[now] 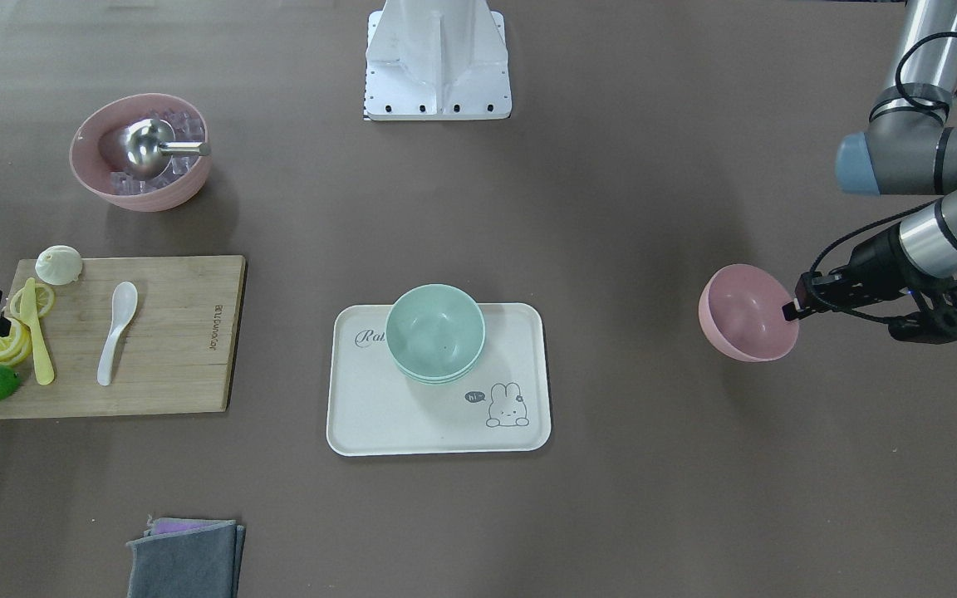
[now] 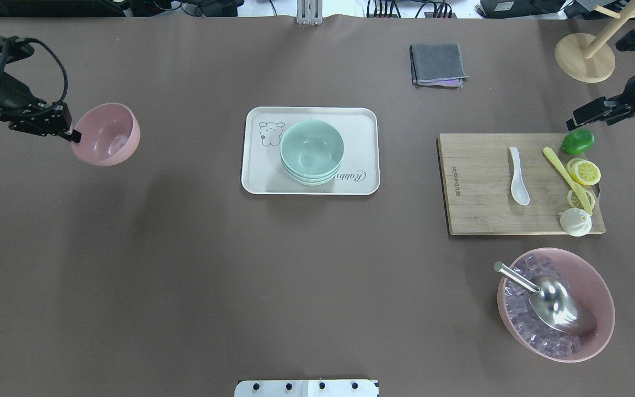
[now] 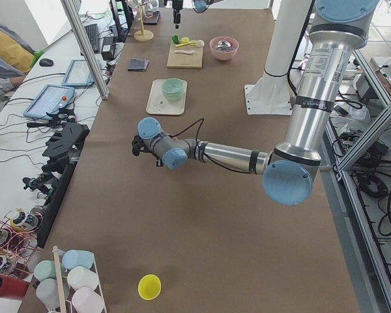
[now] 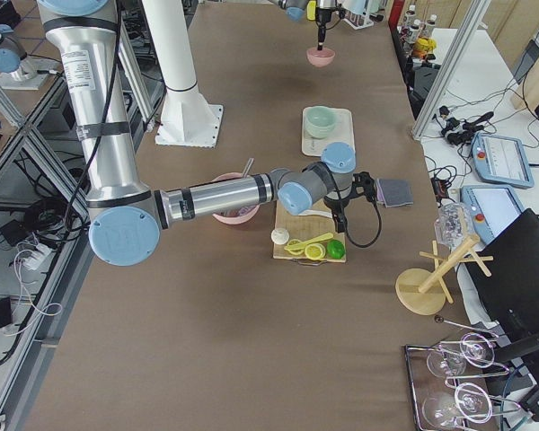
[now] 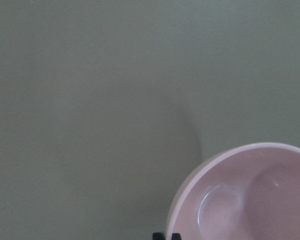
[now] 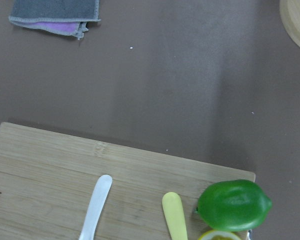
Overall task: Stack pink bowl on green and place spoon
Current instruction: 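Carry the pink bowl onto the green bowls while the right gripper descends to the spoon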
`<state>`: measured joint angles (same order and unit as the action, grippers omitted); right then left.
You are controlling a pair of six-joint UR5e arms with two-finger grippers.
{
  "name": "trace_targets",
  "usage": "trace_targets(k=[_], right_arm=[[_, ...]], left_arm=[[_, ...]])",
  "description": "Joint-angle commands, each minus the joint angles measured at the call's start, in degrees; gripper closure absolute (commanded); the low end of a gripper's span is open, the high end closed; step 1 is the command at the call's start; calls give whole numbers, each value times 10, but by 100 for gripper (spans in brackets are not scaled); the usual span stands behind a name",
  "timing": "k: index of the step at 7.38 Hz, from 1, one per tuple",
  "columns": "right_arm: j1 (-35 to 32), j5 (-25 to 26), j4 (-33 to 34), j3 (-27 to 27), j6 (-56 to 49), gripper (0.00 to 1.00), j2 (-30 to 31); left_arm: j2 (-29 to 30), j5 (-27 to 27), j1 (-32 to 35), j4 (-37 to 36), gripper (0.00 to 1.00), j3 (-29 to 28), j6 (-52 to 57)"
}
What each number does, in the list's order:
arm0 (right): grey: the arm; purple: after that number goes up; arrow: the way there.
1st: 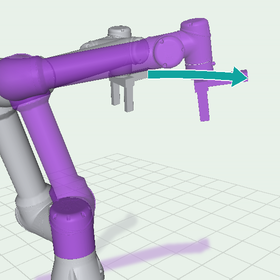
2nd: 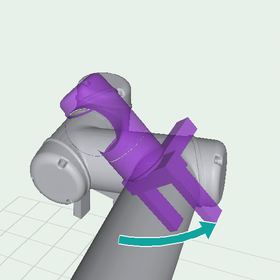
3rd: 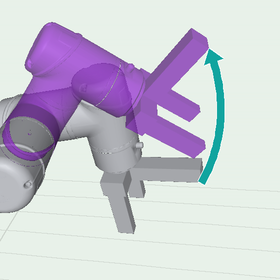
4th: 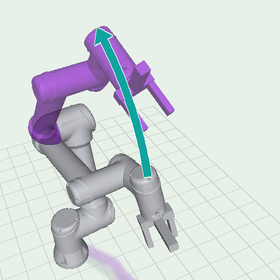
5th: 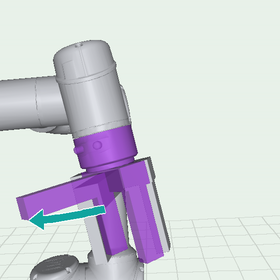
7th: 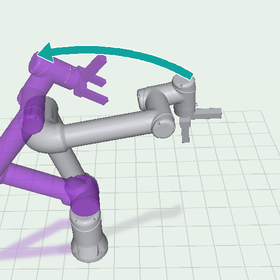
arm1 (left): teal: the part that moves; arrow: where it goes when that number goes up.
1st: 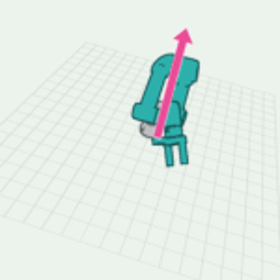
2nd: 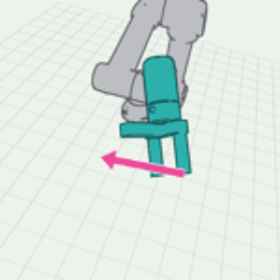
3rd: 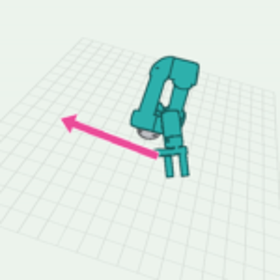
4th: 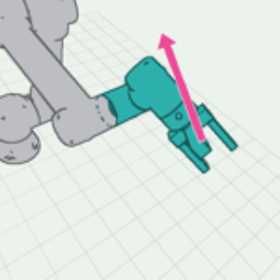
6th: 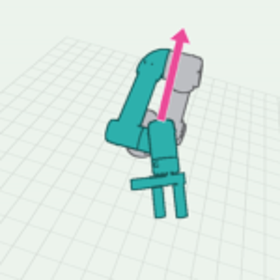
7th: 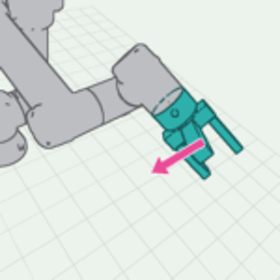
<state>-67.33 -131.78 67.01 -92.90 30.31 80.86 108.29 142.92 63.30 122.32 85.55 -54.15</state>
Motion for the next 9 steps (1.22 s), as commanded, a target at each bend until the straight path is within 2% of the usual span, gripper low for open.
trace_targets(k=[1, 2, 3, 4, 6, 7, 9], right_arm=[[37, 1, 0, -9, 55, 2, -2], [59, 30, 0, -9, 76, 2, -7], [82, 59, 0, -17, 96, 1, -8], [99, 65, 0, -17, 122, 1, -8], [118, 73, 0, -15, 124, 2, -7], [120, 75, 0, -11, 129, 2, -8], [124, 76, 0, -11, 149, 2, -8]], left_arm=[[86, -24, -49, -1, 100, 31, -138], [123, -90, -96, -6, 100, 32, -181], [166, -126, -130, -55, 100, 33, -199], [207, -156, -157, -120, 100, 45, -205], [244, -236, -229, -145, 100, 38, -211], [249, -253, -234, -143, 100, 32, -212], [268, -254, -243, -142, 100, 14, -210]])
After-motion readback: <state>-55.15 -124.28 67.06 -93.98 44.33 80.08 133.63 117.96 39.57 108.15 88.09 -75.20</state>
